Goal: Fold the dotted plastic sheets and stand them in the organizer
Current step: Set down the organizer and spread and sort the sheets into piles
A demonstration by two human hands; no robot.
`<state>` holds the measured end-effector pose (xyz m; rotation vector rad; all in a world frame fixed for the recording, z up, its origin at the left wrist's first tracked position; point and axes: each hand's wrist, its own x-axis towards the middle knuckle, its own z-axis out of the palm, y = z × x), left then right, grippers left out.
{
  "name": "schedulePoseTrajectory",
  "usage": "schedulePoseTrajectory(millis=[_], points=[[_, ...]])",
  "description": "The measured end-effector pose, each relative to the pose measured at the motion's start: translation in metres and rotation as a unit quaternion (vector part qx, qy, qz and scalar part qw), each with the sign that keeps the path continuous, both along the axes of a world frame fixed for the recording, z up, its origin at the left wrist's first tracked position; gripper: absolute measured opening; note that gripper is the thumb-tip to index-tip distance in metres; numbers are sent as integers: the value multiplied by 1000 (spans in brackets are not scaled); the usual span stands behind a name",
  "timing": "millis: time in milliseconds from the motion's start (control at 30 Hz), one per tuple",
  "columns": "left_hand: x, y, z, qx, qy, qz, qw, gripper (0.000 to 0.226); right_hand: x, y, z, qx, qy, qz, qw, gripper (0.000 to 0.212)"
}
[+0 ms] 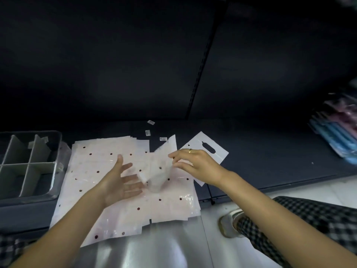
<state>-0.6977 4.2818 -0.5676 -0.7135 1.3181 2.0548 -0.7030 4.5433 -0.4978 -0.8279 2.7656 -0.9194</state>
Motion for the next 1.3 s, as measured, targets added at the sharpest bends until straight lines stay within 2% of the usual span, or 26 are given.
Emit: schedulePoseTrajectory(millis=[100,200,333,433,500,567,633,667,767,833,867,900,933,967,1000,1033,1100,1167,1233,1300], points=[[4,1,-13,25,-11,12,1000,71,4,-2,-4,-64,-37,-44,996,24],[6,3,-19,10,12,-22,1000,71,4,-7,-7,-204,-58,-114,971,15],[10,8,-16,5,68,-114,991,59,-10,-4,-10,-385,-98,-188,899,21],[14,18,-15,-23,113,-180,977,56,-28,5,-26,-479,-176,-241,826,26],[17,26,-17,-42,123,-218,967,52,-35,12,-45,-507,-238,-290,776,26],[22,34,-20,-50,113,-244,962,44,-37,23,-65,-507,-285,-333,742,25],[31,43,-26,-49,94,-264,958,36,-35,33,-83,-482,-302,-360,740,20],[37,48,-29,-51,84,-276,956,34,-33,38,-92,-453,-295,-370,756,17],[49,58,-35,-65,81,-312,944,29,-23,57,-117,-259,-193,-401,857,30],[50,62,-38,-143,157,-307,928,17,-16,72,-127,-122,-123,-391,904,39],[48,61,-41,-223,219,-299,902,13,-13,80,-130,-62,-111,-365,922,45],[46,58,-44,-319,287,-294,854,12,-11,86,-134,-11,-115,-332,936,54],[44,54,-46,-410,350,-295,789,14,-8,90,-137,32,-126,-304,944,62],[44,49,-49,-471,399,-292,730,18,-6,93,-141,65,-126,-286,948,63],[43,42,-52,-500,430,-288,694,22,-5,95,-144,83,-111,-281,950,58],[43,35,-56,-514,441,-293,675,26,-5,95,-146,92,-84,-284,951,47],[47,20,-63,-539,418,-328,654,46,-10,93,-145,114,-37,-303,945,19],[52,6,-70,-566,387,-377,622,68,-17,91,-139,164,-27,-311,936,11],[55,-5,-78,-579,368,-415,598,71,-22,93,-132,197,-47,-326,923,13],[56,-9,-83,-587,357,-437,581,57,-25,101,-121,209,-79,-373,901,13]])
